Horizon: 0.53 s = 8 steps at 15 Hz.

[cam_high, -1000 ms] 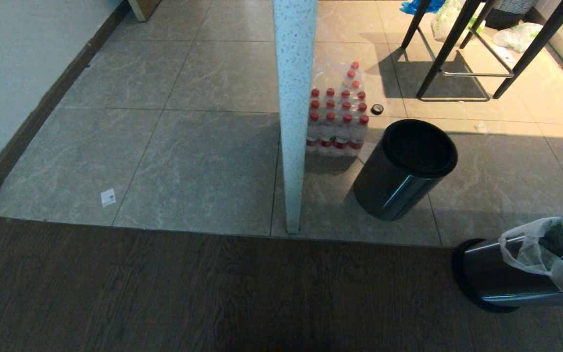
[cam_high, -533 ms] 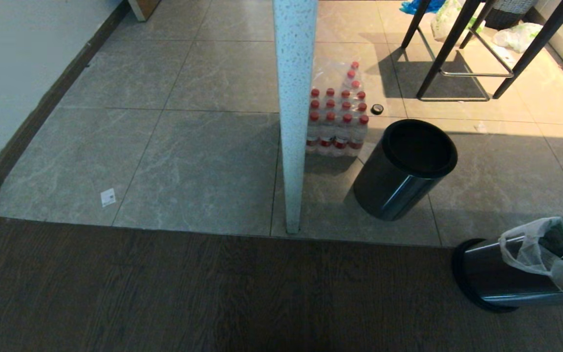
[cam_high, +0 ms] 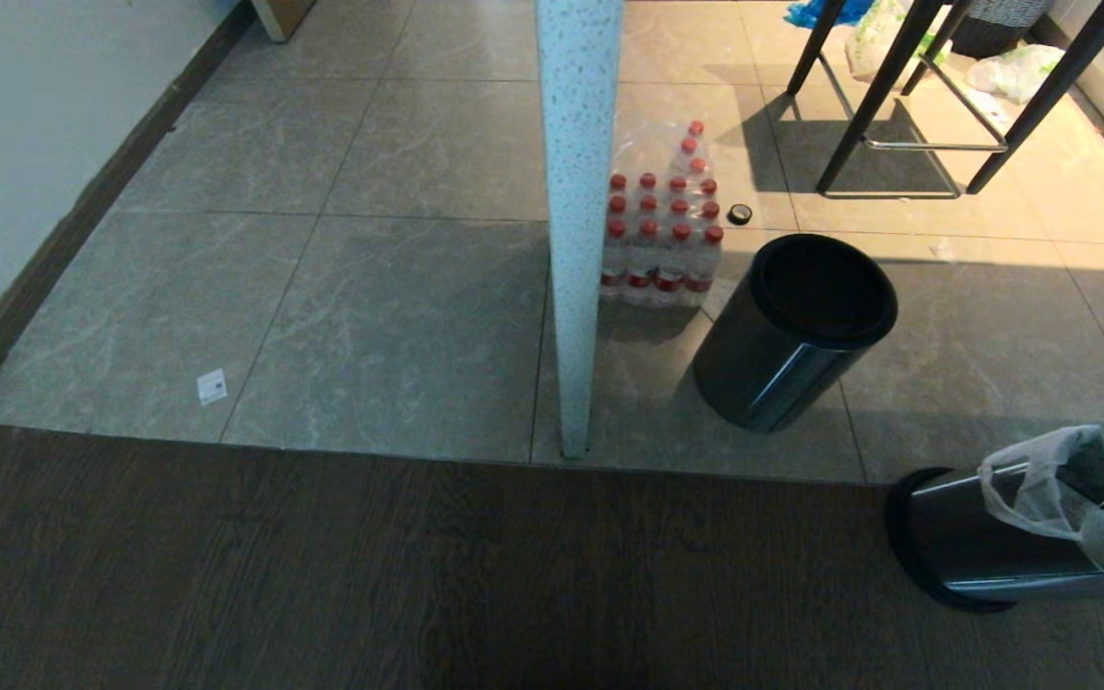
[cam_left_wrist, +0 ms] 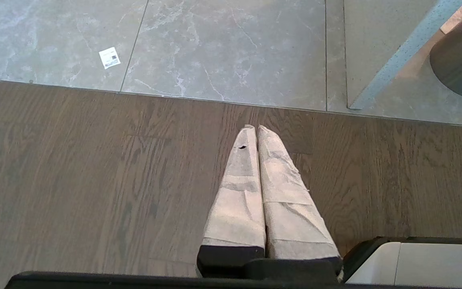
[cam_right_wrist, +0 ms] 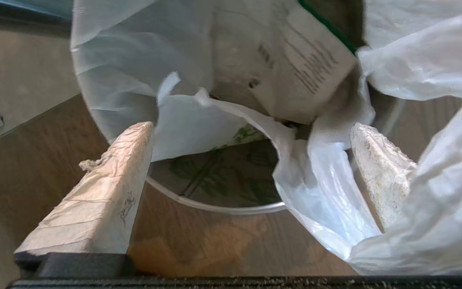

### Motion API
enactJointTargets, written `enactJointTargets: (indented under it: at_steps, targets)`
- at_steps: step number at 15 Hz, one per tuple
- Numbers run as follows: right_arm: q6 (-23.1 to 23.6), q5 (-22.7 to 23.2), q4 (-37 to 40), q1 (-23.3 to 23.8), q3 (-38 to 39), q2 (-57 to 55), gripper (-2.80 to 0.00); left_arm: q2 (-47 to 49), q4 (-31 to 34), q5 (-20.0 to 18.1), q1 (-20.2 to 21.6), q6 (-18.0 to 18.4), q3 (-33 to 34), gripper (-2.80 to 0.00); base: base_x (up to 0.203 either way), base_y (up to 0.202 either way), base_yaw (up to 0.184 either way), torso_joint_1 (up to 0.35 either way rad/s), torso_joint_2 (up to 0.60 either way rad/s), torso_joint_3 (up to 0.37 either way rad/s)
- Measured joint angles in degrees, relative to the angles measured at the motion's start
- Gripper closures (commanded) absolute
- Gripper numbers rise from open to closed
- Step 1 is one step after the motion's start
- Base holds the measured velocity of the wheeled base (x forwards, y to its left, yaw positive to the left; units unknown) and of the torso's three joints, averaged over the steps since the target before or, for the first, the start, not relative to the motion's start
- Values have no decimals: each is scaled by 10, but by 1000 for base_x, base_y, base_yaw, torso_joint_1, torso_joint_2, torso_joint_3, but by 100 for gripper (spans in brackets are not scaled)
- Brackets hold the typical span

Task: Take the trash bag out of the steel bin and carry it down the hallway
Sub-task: Pick up the trash bag

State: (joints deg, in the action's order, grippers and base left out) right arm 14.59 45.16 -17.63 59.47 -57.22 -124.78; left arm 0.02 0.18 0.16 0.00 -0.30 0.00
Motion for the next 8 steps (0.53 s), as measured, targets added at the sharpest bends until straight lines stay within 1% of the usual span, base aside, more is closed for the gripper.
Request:
enactJointTargets:
  at_steps: [5, 8]
  targets:
    - [5, -3, -2, -3, 0, 3, 0, 0, 0, 0, 0, 0, 0, 0, 0, 0, 0, 0, 0, 0]
    - [6, -3, -27, -3, 8, 9, 0, 0, 0, 0, 0, 0, 0, 0, 0, 0, 0, 0, 0, 0]
